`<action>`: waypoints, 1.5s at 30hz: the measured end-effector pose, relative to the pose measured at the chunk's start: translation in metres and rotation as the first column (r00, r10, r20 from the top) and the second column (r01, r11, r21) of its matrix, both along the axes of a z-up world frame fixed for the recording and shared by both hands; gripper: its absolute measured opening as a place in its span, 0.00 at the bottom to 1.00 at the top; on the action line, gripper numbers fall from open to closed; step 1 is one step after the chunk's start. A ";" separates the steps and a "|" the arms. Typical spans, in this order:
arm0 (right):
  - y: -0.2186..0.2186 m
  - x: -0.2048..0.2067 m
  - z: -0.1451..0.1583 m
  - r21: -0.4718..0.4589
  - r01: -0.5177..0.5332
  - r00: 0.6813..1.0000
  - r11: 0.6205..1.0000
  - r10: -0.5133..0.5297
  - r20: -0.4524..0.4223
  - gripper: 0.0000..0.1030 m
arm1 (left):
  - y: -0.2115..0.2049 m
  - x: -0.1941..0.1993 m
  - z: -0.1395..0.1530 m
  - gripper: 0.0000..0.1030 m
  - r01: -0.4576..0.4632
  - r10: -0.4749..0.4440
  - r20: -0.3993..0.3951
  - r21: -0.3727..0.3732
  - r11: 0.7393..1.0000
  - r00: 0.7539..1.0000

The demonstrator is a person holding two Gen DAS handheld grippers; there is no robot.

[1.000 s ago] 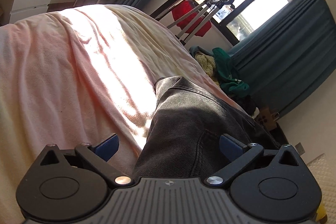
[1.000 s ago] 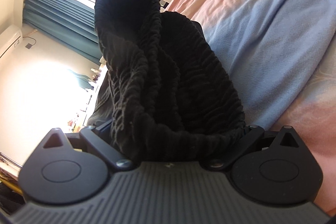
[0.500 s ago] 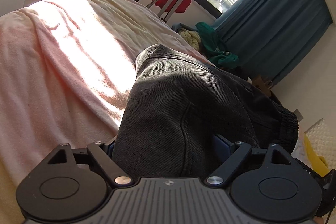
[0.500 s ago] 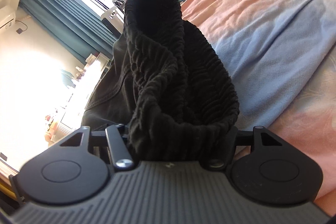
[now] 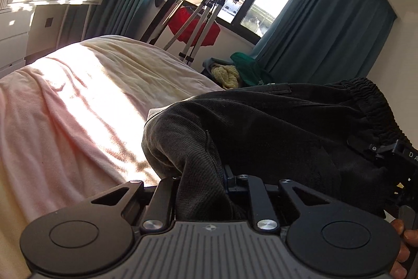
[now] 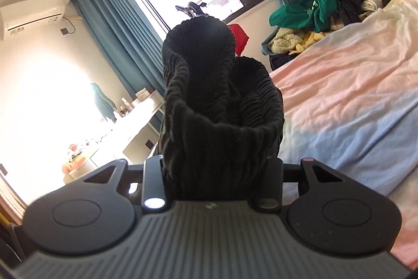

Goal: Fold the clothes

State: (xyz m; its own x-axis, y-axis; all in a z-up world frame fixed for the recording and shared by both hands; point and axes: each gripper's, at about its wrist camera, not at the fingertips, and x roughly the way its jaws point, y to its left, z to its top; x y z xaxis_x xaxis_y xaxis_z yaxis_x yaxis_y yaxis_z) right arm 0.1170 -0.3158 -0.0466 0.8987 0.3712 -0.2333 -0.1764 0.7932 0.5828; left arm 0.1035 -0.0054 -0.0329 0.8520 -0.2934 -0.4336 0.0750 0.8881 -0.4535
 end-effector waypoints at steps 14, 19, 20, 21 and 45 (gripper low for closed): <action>-0.180 0.029 0.037 0.186 0.202 0.953 0.962 -0.237 0.190 0.43 | -0.208 0.129 0.083 0.17 0.133 -0.146 0.147 0.099 0.986 0.978; -0.242 0.046 -0.007 0.260 0.300 0.921 0.918 -0.350 0.172 0.43 | -0.286 0.195 0.048 0.17 0.198 -0.227 0.148 0.187 0.962 0.963; -0.253 0.049 -0.020 0.282 0.319 0.915 0.905 -0.372 0.155 0.43 | -0.300 0.204 0.038 0.17 0.207 -0.243 0.157 0.215 0.954 0.957; -0.263 0.052 -0.035 0.313 0.335 0.912 0.889 -0.389 0.129 0.43 | -0.310 0.210 0.026 0.17 0.215 -0.255 0.156 0.232 0.949 0.954; -0.263 0.007 -0.159 0.429 0.632 0.775 0.645 -0.507 -0.378 0.71 | -0.250 0.137 0.006 0.88 0.232 -0.264 0.019 0.418 0.878 0.964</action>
